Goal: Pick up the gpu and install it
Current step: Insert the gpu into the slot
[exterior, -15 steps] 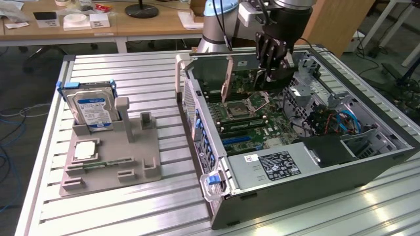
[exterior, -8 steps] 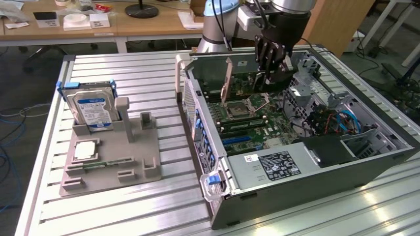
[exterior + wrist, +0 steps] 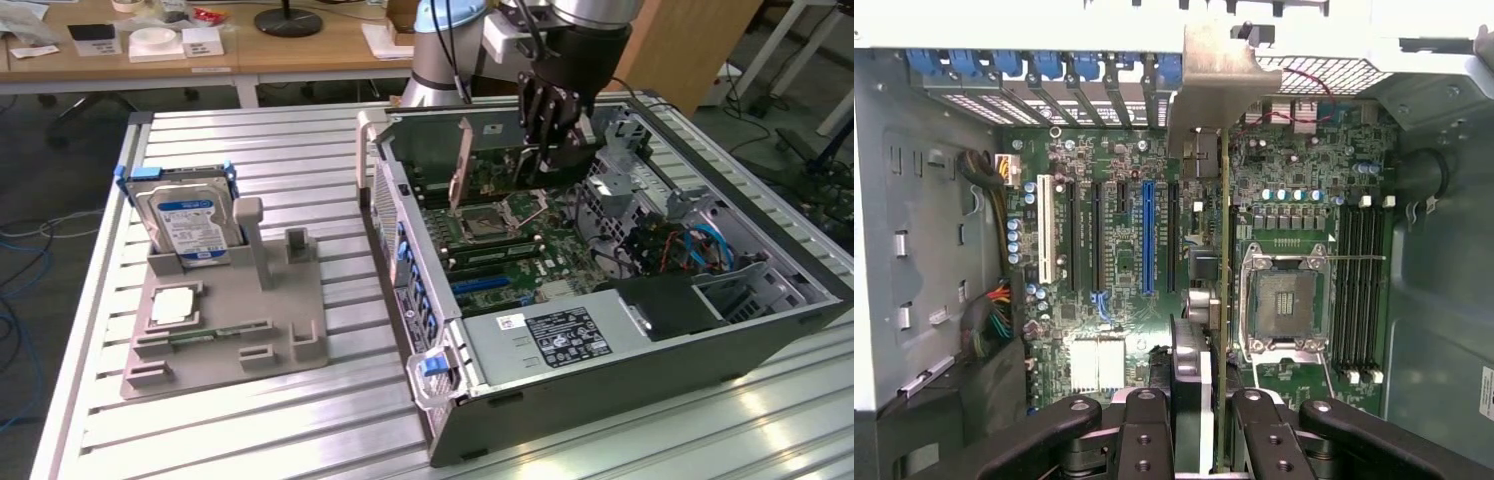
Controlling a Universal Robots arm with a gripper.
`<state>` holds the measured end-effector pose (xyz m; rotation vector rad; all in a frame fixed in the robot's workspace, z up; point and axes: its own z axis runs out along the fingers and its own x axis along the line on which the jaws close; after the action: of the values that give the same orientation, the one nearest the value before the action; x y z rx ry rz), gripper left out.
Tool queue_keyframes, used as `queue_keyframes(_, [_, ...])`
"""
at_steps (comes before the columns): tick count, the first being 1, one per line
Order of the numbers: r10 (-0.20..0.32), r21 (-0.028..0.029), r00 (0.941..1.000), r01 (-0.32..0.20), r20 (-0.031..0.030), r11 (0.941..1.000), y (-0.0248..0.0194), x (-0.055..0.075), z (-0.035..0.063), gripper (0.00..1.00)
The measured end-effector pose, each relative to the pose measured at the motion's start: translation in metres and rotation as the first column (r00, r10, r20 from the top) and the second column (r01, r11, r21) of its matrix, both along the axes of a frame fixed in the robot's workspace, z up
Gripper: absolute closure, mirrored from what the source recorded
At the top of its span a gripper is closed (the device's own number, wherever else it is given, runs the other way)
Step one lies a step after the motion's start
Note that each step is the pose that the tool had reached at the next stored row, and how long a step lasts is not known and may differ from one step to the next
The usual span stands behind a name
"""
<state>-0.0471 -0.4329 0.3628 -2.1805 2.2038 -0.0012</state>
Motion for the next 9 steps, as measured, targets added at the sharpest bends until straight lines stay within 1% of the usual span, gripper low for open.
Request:
queue_keyframes(3, [0.000,-0.0002,1.0000,0.000,-0.0001,1.0000,-0.0014,0.0001,-0.0014,0.72])
queue_keyframes(7, [0.000,-0.0002,1.0000,0.000,-0.0002,1.0000,-0.0049,0.0000,-0.0036,0.72])
queue_keyframes(9, [0.000,0.0000,1.0000,0.000,0.0000,1.0000,-0.0057,0.0000,-0.0049,0.72])
